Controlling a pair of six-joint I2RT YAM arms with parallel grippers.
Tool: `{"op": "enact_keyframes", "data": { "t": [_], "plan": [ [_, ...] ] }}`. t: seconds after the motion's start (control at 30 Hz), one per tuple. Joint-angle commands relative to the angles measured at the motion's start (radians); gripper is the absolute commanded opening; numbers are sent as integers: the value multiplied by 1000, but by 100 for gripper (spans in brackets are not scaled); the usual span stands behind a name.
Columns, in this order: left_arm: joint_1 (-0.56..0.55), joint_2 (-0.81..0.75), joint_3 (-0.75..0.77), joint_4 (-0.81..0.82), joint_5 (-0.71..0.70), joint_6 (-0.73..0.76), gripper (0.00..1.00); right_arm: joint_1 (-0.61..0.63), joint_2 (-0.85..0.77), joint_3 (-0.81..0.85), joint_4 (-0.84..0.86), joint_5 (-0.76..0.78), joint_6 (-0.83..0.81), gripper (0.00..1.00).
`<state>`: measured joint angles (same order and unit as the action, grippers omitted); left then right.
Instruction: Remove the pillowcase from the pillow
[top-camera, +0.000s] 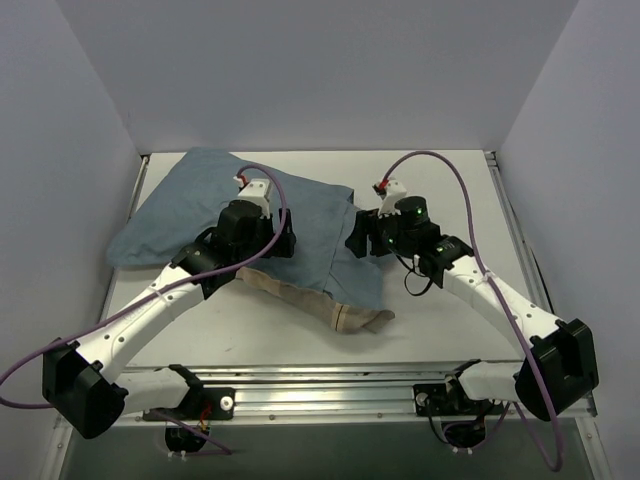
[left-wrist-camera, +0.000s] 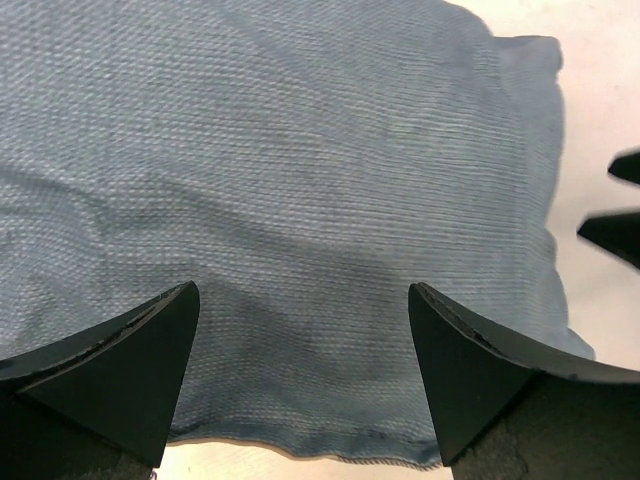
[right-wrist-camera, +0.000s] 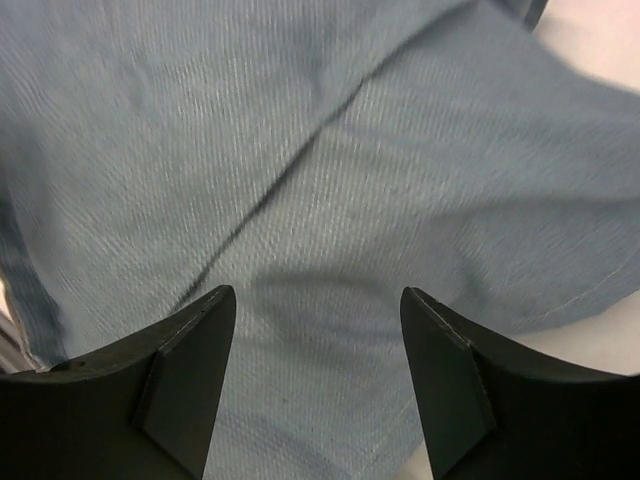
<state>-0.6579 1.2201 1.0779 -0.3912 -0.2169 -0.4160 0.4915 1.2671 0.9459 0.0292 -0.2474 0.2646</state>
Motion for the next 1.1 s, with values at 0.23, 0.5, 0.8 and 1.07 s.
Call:
{"op": "enact_keyframes", "data": {
  "t": [0.23, 0.5, 0.8, 1.07],
  "plan": [
    [176, -39, -76, 77, 37, -116, 94, 65, 31, -52, 15, -66, -54, 59],
    [285, -13, -121, 117, 53, -141, 94, 82, 63, -35, 58, -61, -50, 55],
    [348, 12, -208, 161, 51, -217, 94, 78, 78, -61, 69, -13, -45, 1],
    [391, 38, -233, 183, 48, -256, 94, 45, -23, -110, -9, 98, 10, 0]
  ]
}}
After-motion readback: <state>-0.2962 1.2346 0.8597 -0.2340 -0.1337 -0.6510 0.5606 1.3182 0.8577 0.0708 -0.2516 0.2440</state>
